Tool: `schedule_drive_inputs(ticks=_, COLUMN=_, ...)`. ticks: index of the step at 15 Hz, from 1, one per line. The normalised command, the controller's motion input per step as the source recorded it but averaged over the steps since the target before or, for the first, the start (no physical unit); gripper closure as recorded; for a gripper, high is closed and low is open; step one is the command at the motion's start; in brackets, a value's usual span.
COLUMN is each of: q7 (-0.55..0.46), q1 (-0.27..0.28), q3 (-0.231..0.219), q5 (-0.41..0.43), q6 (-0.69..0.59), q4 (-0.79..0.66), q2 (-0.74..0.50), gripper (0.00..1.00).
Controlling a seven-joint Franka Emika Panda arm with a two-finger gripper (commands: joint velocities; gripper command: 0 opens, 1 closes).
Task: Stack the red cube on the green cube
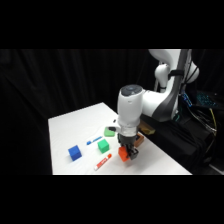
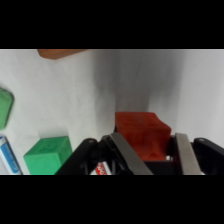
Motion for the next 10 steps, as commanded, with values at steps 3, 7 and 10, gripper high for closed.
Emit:
schedule_drive_inputs(ticks=3, q7=-0.04, q1=-0.152, q3=0.019, q5=-0.142, q6=-0.33, q4=0.07, q2=-0.27, gripper=0.75)
schedule_drive_inputs(ticks=7, q7=-0.21, q1=-0.235, q3=0.034, q5=-0.09, q6=-0.23, q4=0.16, q2=-0.14, gripper=0.75)
schedule_drive_inputs(ticks=10, q7=-0.28, q1=-0.232, q3=0.027, q5=-0.032, q6=-0.22, q4=0.19, q2=-0.06, gripper=0.75)
